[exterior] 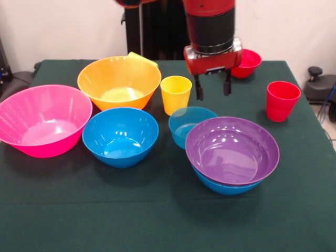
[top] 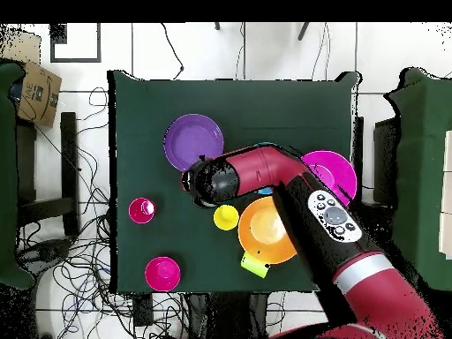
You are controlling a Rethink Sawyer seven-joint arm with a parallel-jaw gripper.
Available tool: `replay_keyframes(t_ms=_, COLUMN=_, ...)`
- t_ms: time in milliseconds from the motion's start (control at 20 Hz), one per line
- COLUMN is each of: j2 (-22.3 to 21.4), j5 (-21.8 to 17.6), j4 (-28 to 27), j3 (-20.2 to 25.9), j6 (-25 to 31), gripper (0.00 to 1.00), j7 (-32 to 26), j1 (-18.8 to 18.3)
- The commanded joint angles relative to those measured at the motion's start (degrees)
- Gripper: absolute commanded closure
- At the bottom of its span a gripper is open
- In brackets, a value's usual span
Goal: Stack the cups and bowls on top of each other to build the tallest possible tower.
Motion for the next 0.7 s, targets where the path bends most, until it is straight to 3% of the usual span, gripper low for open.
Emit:
replay_keyframes(t_ms=50, j2=7.4, j5=-7.8, j4=-0.6, j3=2.5, j6=4.2, gripper=0.00, j7=-24.8, j1=-2.9)
replay_keyframes(t_ms=400, j2=11.1, j5=-12.8, j4=-2.2, j3=0.2, j6=2.3, gripper=0.00, j7=-27.1, j1=-4.9)
replay_keyframes(t_ms=700, j2=11.8, j5=-13.4, j4=-2.7, j3=0.6, j6=1.9, gripper=0.00, j7=-25.5, j1=-4.0)
